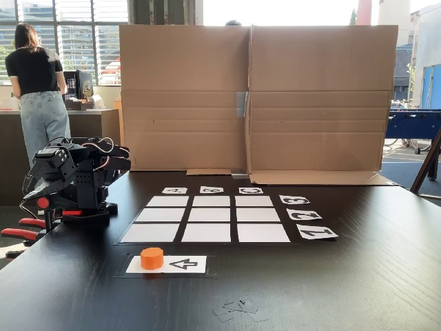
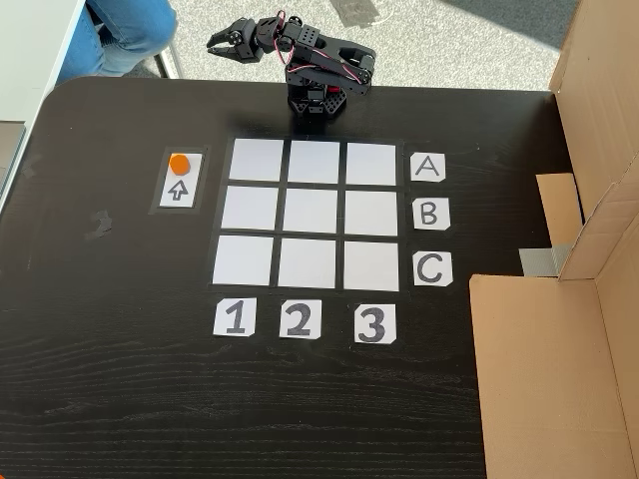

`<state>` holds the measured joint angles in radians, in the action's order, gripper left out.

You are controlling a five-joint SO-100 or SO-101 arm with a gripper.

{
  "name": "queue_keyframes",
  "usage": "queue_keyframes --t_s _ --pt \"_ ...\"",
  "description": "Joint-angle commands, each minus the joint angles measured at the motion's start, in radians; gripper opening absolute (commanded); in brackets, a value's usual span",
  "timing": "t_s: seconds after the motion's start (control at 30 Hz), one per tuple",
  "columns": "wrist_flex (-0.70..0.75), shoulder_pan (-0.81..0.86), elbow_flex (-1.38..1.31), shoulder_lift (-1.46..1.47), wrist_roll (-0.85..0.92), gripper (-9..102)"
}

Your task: Pick up the round, orange token and place it in the grid on square A3.

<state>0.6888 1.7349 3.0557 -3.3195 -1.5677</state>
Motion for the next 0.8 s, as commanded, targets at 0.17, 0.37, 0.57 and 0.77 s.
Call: queue_keyframes --t_s 0.17,0.37,0.57,0.77 --pt "0.002 -0.002 0.0 -0.009 0.008 0" --pt "0.002 -0.003 0.0 -0.009 0.008 0" --pt "0.017 -0.025 -0.012 0.0 0.008 0" --pt "0.069 -0.046 -0.183 0.195 0.014 5"
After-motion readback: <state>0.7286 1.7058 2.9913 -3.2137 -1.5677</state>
